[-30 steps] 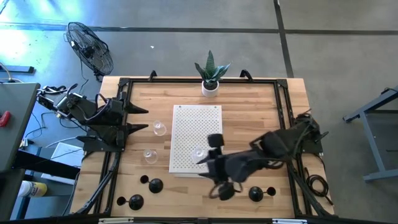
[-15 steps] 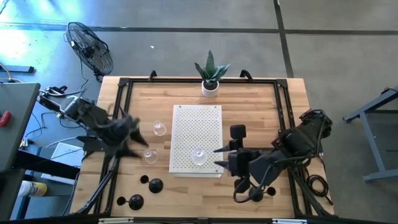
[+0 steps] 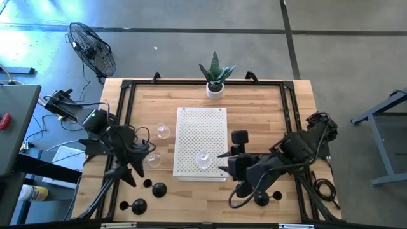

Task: Pick & Place candle stick holders
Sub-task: Put the top black candle holder on the shelf

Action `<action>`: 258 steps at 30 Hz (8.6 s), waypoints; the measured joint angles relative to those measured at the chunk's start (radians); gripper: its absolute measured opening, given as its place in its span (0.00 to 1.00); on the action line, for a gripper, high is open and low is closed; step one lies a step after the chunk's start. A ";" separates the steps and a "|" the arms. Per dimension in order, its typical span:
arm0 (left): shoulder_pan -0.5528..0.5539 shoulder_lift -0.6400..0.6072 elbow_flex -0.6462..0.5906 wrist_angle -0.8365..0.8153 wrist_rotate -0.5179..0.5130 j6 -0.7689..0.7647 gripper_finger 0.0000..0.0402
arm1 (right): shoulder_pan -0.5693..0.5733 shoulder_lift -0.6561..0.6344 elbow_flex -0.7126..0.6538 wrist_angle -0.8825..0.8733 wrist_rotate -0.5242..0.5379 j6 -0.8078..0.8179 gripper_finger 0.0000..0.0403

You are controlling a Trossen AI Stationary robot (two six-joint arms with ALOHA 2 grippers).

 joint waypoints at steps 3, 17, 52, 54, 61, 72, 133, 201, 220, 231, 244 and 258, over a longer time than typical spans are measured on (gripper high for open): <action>0.000 -0.003 0.000 -0.100 -0.021 -0.016 0.62 | 0.000 0.000 -0.022 0.008 0.000 -0.003 0.35; -0.078 0.024 0.000 -0.164 -0.259 0.195 0.62 | -0.009 0.000 -0.068 0.022 -0.006 0.001 0.35; -0.262 0.368 0.000 -0.131 -0.414 0.220 0.62 | -0.014 -0.002 -0.068 0.030 -0.033 0.018 0.35; -0.262 0.372 0.000 -0.102 -0.421 0.241 0.62 | -0.014 -0.002 -0.068 0.030 -0.034 0.018 0.35; -0.262 0.373 0.000 -0.098 -0.425 0.246 0.62 | -0.014 -0.002 -0.068 0.033 -0.035 0.018 0.35; -0.262 0.372 0.000 -0.119 -0.454 0.223 0.62 | -0.014 -0.003 -0.068 0.036 -0.035 0.018 0.35; -0.262 0.313 0.055 -0.163 -0.576 0.247 0.62 | -0.047 -0.003 -0.067 0.074 -0.077 -0.001 0.35; -0.262 0.313 0.033 -0.097 -0.579 0.306 0.01 | -0.085 -0.003 -0.068 0.068 -0.124 -0.058 0.35; -0.262 0.314 0.034 -0.172 -0.585 0.137 0.12 | -0.085 -0.003 -0.068 0.033 -0.132 -0.040 0.35; -0.262 0.314 0.034 -0.168 -0.636 0.125 0.49 | -0.085 -0.003 -0.067 0.021 -0.143 -0.042 0.35; -0.262 0.314 0.034 -0.138 -0.738 0.180 0.64 | -0.077 -0.003 -0.067 0.020 -0.169 0.014 0.35; -0.262 0.314 0.034 -0.057 -0.825 0.335 0.64 | -0.071 -0.003 -0.067 0.021 -0.169 0.042 0.35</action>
